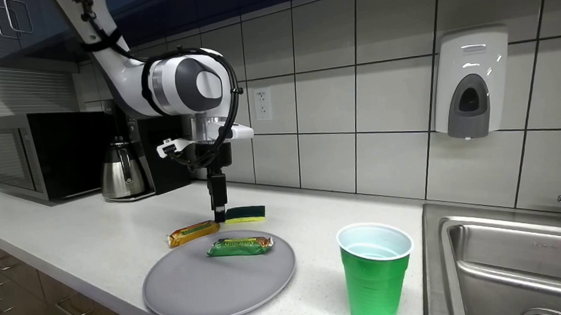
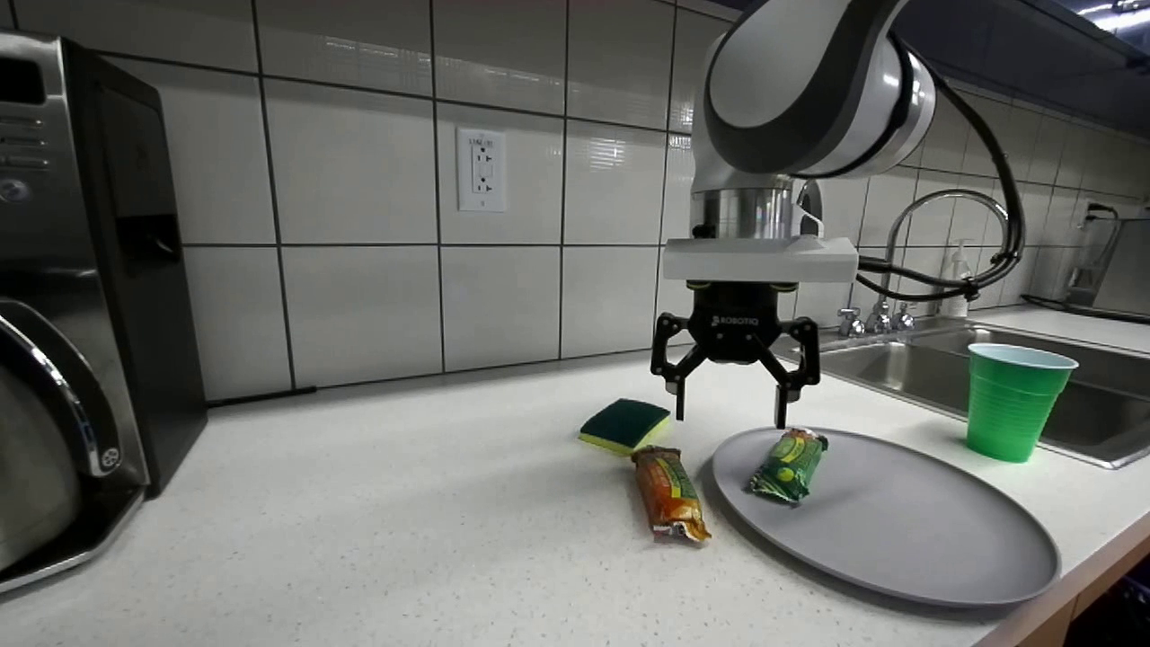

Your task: Put the cup off of the tray and put the candy bars on it

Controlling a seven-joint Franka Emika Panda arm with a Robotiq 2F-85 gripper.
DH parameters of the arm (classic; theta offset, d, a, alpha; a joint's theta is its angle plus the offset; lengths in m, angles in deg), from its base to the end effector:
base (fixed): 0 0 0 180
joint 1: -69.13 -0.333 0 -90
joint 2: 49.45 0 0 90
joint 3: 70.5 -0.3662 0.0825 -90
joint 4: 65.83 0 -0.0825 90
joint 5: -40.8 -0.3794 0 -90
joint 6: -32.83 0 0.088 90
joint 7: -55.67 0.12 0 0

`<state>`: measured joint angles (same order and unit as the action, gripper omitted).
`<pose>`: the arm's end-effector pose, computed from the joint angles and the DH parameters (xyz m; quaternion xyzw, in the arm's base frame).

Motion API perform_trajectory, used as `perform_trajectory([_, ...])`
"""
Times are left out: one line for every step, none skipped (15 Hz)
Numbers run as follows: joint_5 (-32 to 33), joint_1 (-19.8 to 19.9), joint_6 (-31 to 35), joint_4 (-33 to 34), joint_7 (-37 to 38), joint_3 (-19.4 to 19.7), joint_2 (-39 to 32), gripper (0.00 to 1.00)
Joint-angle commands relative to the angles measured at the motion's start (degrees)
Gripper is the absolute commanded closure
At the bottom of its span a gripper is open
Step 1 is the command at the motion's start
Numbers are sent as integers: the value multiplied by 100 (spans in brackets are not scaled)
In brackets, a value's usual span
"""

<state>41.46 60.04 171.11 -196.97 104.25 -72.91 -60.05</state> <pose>0.5182 0.1051 0.3059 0.9490 -0.3139 -0.0261 0.0149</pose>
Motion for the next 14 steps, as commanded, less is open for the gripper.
perform_trajectory([-98, 18, 35, 151, -569, -128, -40, 0])
perform_trajectory([-121, 14, 44, 191, -724, -155, -73, 0])
perform_trajectory([-140, 9, 41, 232, -874, -182, -105, 0])
perform_trajectory([-165, 1, 37, 276, -1025, -208, -153, 0])
perform_trajectory([-203, -5, 39, 314, -1164, -236, -194, 0])
perform_trajectory([-254, -14, 47, 352, -1293, -263, -244, 0])
perform_trajectory([-268, -31, 45, 390, -1400, -278, -294, 0])
perform_trajectory([-294, -45, 51, 426, -1497, -296, -346, 0])
perform_trajectory([-316, -65, 48, 468, -1570, -307, -407, 0])
perform_trajectory([-305, -97, 44, 505, -1595, -303, -467, 0])
perform_trajectory([-330, -125, 44, 541, -1606, -309, -521, 0])
perform_trajectory([-297, -159, 34, 583, -1589, -301, -578, 0])
perform_trajectory([-300, -186, 18, 633, -1583, -300, -635, 0])
perform_trajectory([-309, -208, 13, 674, -1584, -302, -687, 0])
